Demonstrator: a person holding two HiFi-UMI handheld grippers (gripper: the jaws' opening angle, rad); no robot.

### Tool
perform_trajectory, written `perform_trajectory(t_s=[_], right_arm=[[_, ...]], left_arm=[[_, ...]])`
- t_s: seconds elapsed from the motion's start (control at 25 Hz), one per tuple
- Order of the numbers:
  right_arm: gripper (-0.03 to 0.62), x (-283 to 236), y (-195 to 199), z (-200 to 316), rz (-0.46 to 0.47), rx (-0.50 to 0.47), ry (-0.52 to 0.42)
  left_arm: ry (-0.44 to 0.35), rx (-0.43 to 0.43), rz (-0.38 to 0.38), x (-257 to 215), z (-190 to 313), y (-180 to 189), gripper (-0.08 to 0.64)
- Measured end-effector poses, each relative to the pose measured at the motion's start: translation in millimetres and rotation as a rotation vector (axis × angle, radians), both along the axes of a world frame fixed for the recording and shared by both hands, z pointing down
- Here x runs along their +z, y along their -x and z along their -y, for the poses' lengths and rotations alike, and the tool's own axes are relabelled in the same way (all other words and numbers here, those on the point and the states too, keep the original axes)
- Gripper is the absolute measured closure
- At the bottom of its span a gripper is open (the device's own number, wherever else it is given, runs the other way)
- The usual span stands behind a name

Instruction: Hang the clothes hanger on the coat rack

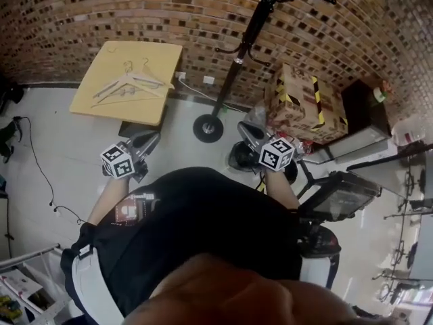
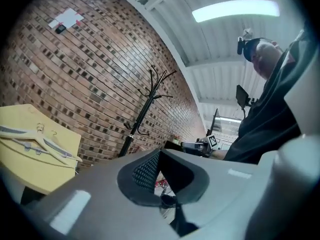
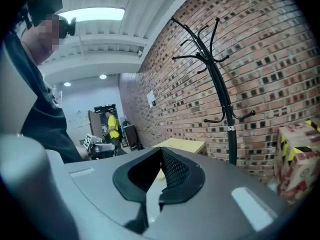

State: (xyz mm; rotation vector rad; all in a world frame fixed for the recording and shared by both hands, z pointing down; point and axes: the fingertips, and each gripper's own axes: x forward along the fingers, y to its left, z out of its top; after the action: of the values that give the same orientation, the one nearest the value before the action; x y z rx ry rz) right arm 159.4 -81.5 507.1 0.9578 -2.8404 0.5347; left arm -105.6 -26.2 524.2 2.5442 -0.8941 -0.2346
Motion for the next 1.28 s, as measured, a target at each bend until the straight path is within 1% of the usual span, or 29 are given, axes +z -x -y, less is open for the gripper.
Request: perform_trajectory(t_s=[0.08,0.16,0.24,0.32,0.4,0.52,0.64,0.8,0.88,0.96,1.08,1.28], right_arm=[[0.577,3.8,9.6,7.9,-0.012,0.021,0.008],[0.578,12.1,10.7,11.0,-0.052,0.03,0.023],[0.577,20.2,0.4,19.2,-0.071,0.048,0.042],[0.578,26.2,-13.8,35.1,-0.058,0.07,0.059],[0.578,27.9,-22.7,54.2,-0.046,0.065,0.061],[0.577,24.5,-31.7,89.3,-0.043,0.014,0.038],[0.577,20.8,-41.7,125.9,-0.033,-0.047,0.016],[0.577,23.1,-43.6,167.8,-0.021,-0.132,0.01],[0.577,27.6,-40.5,182.0,-0.028,-0.178,0.019],[0.577,32.3,-37.4,190.5,-0.037,-0.206,0.032],[0.577,38.2,-28.8,196.4,-0.04,-0.209,0.047],[0.577,38.9,4.5,213.3,-0.071,-0.174,0.04]], left_arm=[[0.008,0.031,0.002,3.2,25.7,9.3,0.557],[0.012,0.056,-0.006,6.7,47.3,8.1,0.557],[0.017,0.077,-0.011,7.8,63.9,-2.5,0.557],[0.019,0.09,-0.007,11.1,81.1,-14.9,0.557],[0.016,0.089,0.001,16.0,98.2,-25.6,0.557],[0.017,0.056,0.022,17.4,119.9,-42.5,0.557],[0.018,-0.006,0.037,14.9,136.6,-53.4,0.557],[0.057,-0.114,0.055,18.8,164.4,-50.4,0.557],[0.082,-0.153,0.06,25.1,173.3,-49.8,0.557],[0.1,-0.162,0.073,33.6,179.2,-50.9,0.557],[0.119,-0.155,0.083,41.9,185.8,-44.1,0.557],[0.111,-0.115,0.051,50.4,208.6,-15.5,0.557]])
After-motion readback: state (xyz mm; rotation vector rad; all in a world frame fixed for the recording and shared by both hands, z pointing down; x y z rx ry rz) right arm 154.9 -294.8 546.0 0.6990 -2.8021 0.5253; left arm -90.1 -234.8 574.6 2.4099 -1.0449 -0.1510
